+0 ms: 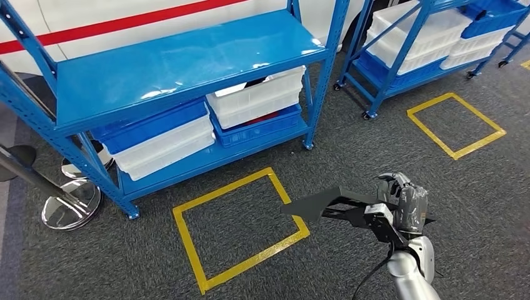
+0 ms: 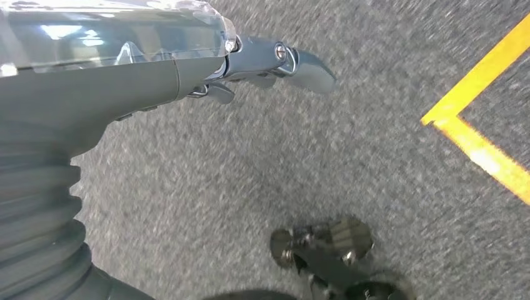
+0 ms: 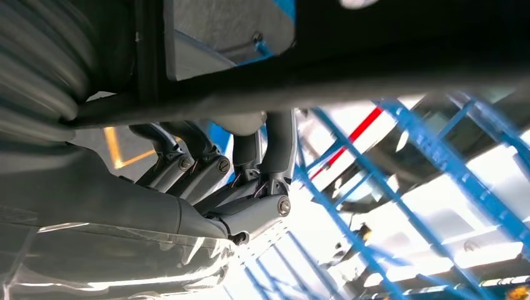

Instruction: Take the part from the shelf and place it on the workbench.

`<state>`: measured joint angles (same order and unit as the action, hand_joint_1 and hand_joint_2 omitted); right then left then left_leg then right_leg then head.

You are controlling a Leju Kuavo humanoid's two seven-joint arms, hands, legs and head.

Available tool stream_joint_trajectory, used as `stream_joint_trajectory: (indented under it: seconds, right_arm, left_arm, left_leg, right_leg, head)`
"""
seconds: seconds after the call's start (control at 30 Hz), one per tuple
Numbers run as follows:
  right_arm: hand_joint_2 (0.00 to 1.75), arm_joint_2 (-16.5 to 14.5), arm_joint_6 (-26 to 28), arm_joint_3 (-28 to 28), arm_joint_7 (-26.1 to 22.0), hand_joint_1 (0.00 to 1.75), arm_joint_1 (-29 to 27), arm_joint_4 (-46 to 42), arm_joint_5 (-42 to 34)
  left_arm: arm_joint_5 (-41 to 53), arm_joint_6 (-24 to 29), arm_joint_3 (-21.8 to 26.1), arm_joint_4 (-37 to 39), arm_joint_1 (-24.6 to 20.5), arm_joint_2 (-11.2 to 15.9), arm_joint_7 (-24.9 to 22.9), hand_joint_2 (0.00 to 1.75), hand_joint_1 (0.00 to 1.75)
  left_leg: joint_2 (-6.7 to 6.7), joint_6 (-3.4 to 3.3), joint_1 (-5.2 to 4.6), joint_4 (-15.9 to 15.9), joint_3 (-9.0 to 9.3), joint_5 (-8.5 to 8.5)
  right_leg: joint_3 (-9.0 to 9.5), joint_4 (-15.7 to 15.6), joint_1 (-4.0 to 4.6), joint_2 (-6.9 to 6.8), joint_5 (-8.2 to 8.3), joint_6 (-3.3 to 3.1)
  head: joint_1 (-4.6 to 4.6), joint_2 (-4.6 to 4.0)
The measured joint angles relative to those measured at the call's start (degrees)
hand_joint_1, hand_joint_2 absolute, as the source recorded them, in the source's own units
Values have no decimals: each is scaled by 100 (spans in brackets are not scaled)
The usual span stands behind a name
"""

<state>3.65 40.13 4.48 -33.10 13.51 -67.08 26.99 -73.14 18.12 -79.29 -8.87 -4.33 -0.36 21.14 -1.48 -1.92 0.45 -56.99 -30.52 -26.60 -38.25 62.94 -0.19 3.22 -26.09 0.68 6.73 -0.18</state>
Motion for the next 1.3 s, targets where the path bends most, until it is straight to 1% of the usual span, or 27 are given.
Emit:
stream_joint_trajectory:
  seconds: [0.03, 0.07, 0.1, 0.13, 0.17, 0.23, 0.3, 0.33, 0.4, 0.43, 0.5, 0.57, 0.6, 0.63, 0.67, 0.7, 0.77, 0.83, 0.9, 0.93, 1.0, 1.07, 1.13, 1.17, 1.2, 1.23, 1.3]
  right_arm:
    - [175, 2, 0, 0, 4, 175, 5, -10, 4]
    - [175, 2, -1, -3, 15, 175, 0, -25, 17]
    - [175, 1, -1, -10, 32, 175, -24, -46, 38]
    - [175, 1, -2, -22, 56, 175, -58, -78, 62]
    - [175, 1, -3, -36, 83, 175, -92, -120, 82]
    - [175, 2, -4, -65, 119, 175, -128, -208, 99]
    - [175, 2, -4, -97, 131, 175, -123, -269, 121]
    - [175, 2, -3, -122, 134, 175, -120, -287, 141]
    - [175, 5, -2, -195, 151, 175, -128, -307, 193]
    - [175, 6, -1, -239, 163, 175, -136, -325, 214]
    - [175, 7, 0, -305, 190, 175, -147, -380, 247]
    - [175, 7, 0, -356, 198, 175, -163, -427, 280]
    - [175, 4, 0, -386, 193, 175, -183, -441, 295]
    - [175, 1, 0, -420, 184, 175, -210, -453, 311]
    - [175, -2, 0, -457, 172, 175, -241, -471, 325]
    - [175, -6, 0, -492, 158, 175, -270, -491, 336]
    - [175, -15, 0, -561, 127, 175, -309, -537, 371]
    - [175, -28, 0, -615, 103, 175, -322, -563, 410]
    - [175, -45, 0, -647, 95, 175, -334, -580, 445]
    - [175, -53, 0, -659, 94, 175, -345, -590, 464]
    - [175, -64, -1, -678, 93, 175, -323, -597, 494]
    - [175, -82, -2, -685, 93, 175, -250, -577, 557]
    - [175, -121, -2, -685, 96, 175, -179, -539, 727]
    - [175, -142, -2, -686, 103, 175, -145, -521, 833]
    - [175, -160, -2, -686, 116, 175, -107, -509, 922]
    - [175, -175, -2, -686, 142, 175, -59, -502, 1000]
    - [175, -202, -5, -686, 237, 175, 65, -489, 1165]
  left_arm:
    - [1, -6, -1, 0, 8, 1, 2, 175, 0]
    - [2, -17, -3, 0, 18, 1, 4, 175, 0]
    - [5, -32, -7, 0, 26, -1, 4, 175, 0]
    - [5, -44, -11, 0, 29, -4, -3, 175, 0]
    - [3, -55, -16, 0, 27, -9, -15, 175, 0]
    - [-11, -61, -23, 0, 19, -16, -43, 175, 0]
    - [-31, -48, -26, 0, 9, -15, -55, 175, 0]
    - [-39, -34, -27, 0, 2, -13, -59, 175, 0]
    - [-48, 5, -33, 0, -19, -12, -72, 175, 0]
    - [-48, 20, -37, 0, -30, -11, -82, 175, 0]
    - [-48, 40, -44, 0, -42, -9, -105, 175, 0]
    - [-49, 68, -51, 0, -40, -8, -120, 175, 0]
    - [-41, 91, -55, 0, -44, -8, -133, 175, 0]
    - [-31, 115, -59, 0, -52, -7, -144, 175, 0]
    - [-15, 139, -65, 0, -58, -7, -161, 175, 0]
    - [0, 157, -73, 0, -59, -6, -183, 175, 0]
    - [11, 191, -89, 4, -52, 7, -219, 175, 0]
    - [2, 221, -98, 8, -57, 24, -241, 175, 0]
    - [-29, 240, -99, 9, -67, 28, -249, 175, 0]
    - [-51, 245, -99, 9, -76, 24, -252, 175, 0]
    - [-108, 261, -95, 9, -91, 16, -258, 175, 0]
    - [-178, 289, -86, 9, -80, 14, -265, 175, 0]
    - [-251, 304, -68, 9, -63, 14, -263, 175, 0]
    - [-280, 304, -56, 9, -63, 12, -258, 175, 0]
    - [-303, 304, -43, 9, -68, 8, -251, 175, 0]
    - [-326, 304, -29, 9, -74, 3, -245, 175, 0]
    - [-374, 317, 5, 10, -87, -3, -240, 175, 0]
  left_leg:
    - [75, -10, -4, 9, -2, 7]
    - [154, -11, -5, 7, -10, 9]
    - [231, -9, -4, 3, -16, 8]
    - [307, -3, 0, -1, -20, 5]
    - [380, 10, 6, -7, -22, -1]
    - [517, 59, 12, -28, -16, -27]
    - [631, 136, -9, -50, -10, -60]
    - [682, 177, -20, -51, -2, -71]
    - [772, 258, -20, -41, 24, -83]
    - [747, 295, -9, -66, 27, -118]
    - [533, 337, 17, -396, -99, -360]
    - [285, 333, 23, -1162, -442, -765]
    - [229, 326, 22, -1525, -609, -900]
    - [200, 315, 18, -1727, -703, -930]
    - [182, 297, 16, -1704, -693, -844]
    - [147, 269, 14, -1458, -580, -662]
    - [-97, 192, 18, -676, -240, -273]
    - [-287, 154, 15, -208, -58, -135]
    - [-206, 133, 1, -133, -39, -136]
    - [-134, 104, 7, -92, -21, -106]
    - [14, 44, 27, -1, 17, -36]
    - [162, 18, 16, 29, 20, -10]
    - [316, 24, 4, 24, 15, -15]
    - [389, 34, 5, 19, 16, -22]
    - [454, 52, 9, 11, 20, -35]
    - [517, 78, 13, -3, 29, -54]
    - [628, 149, -1, -28, 39, -99]
  right_leg:
    - [-156, 331, -14, -150, -181, 38]
    - [-329, 703, -41, -225, -347, 75]
    - [-459, 994, -72, -264, -440, 111]
    - [-500, 1105, -102, -288, -434, 142]
    - [-418, 980, -128, -318, -327, 168]
    - [-2, 234, -151, -506, -15, 188]
    - [296, -332, -115, -674, 138, 118]
    - [324, -413, -89, -691, 133, 65]
    - [302, -416, -66, -566, 154, -34]
    - [300, -431, -72, -511, 168, -76]
    - [298, -462, -91, -406, 202, -160]
    - [280, -463, -77, -297, 219, -212]
    - [270, -460, -60, -233, 224, -226]
    - [263, -454, -42, -159, 227, -233]
    - [260, -445, -27, -83, 230, -236]
    - [260, -434, -15, -5, 231, -235]
    - [245, -402, 2, 141, 237, -220]
    - [196, -382, -6, 280, 263, -165]
    - [149, -398, -32, 422, 310, -79]
    - [134, -396, -42, 426, 317, -48]
    - [14, -177, -30, 196, 170, 1]
    - [-302, 489, -46, -149, -189, 43]
    - [-578, 1091, -93, -278, -397, 96]
    - [-580, 1120, -118, -304, -350, 119]
    - [-453, 895, -140, -341, -203, 137]
    - [-232, 494, -156, -421, -18, 150]
    - [132, -183, -128, -598, 195, 114]
  head:
    - [-1, 1]
    - [-1, 1]
    - [-1, 1]
    - [-1, 1]
    - [0, 1]
    - [0, 0]
    - [0, 0]
    - [0, 0]
    - [0, 0]
    - [0, 0]
    - [1, 0]
    - [1, 0]
    - [0, 0]
    - [0, 0]
    - [0, 0]
    - [0, 0]
    - [0, 0]
    - [1, 0]
    - [1, 0]
    - [0, 0]
    - [0, 0]
    - [-1, 0]
    - [-1, 0]
    - [-1, 0]
    - [0, 0]
    - [0, 1]
    - [0, 1]
